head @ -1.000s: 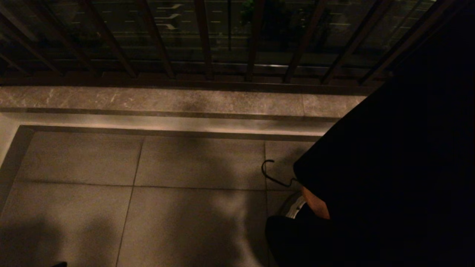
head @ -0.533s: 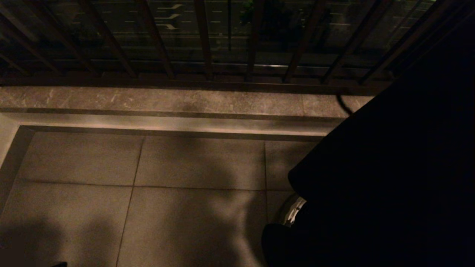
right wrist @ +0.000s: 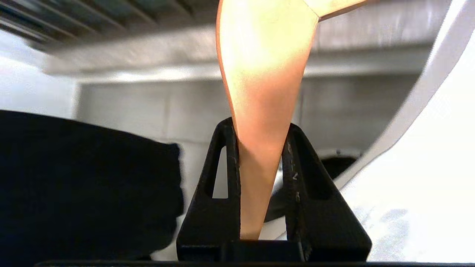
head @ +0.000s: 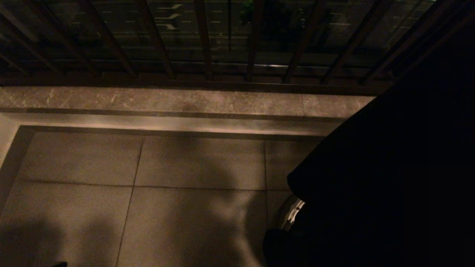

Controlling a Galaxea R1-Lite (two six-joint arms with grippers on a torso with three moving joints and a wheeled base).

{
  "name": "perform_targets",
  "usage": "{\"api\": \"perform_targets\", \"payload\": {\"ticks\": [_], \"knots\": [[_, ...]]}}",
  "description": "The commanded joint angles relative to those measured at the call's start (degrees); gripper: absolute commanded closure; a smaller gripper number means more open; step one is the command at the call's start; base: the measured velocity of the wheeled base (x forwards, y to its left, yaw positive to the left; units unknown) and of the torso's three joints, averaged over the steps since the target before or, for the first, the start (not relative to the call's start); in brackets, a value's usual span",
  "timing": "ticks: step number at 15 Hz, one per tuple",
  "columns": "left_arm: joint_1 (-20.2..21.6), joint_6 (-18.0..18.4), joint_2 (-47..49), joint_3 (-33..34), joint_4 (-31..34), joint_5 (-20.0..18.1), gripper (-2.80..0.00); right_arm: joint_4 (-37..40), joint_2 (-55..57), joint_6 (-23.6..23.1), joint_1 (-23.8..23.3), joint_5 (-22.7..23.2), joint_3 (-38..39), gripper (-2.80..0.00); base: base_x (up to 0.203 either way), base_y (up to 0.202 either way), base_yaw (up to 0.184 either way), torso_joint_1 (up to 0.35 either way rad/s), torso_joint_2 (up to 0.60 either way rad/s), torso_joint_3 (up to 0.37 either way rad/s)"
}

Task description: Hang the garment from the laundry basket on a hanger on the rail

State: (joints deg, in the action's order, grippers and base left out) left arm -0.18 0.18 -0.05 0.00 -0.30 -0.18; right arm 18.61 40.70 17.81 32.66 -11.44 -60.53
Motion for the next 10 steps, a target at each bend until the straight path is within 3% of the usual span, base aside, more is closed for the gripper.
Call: {"api": "perform_targets", "payload": {"ticks": [1, 4, 6, 10], "knots": [[0.01, -0.01, 0.05, 0.09, -0.05, 0.01, 0.00, 3.68, -2.32, -0.10, 0.02, 0.65, -5.44, 0.00, 0.000, 0.000, 0.000, 0.000, 0.00, 0.000], [0.01, -0.01, 0.05, 0.09, -0.05, 0.01, 0.00, 11.40, -3.58, -0.81, 0.68, 8.82, -13.27, 0.00, 0.000, 0.000, 0.000, 0.000, 0.00, 0.000], [0.01, -0.01, 0.05, 0.09, -0.05, 0.01, 0.00, 12.28, -3.69, -0.17, 0.81, 13.70, -17.56, 0.00, 0.000, 0.000, 0.000, 0.000, 0.00, 0.000], [0.01, -0.01, 0.05, 0.09, -0.05, 0.01, 0.00, 17.04, -1.30, 0.34, 0.82, 18.35, -30.59, 0.00, 0.000, 0.000, 0.000, 0.000, 0.00, 0.000]]}}
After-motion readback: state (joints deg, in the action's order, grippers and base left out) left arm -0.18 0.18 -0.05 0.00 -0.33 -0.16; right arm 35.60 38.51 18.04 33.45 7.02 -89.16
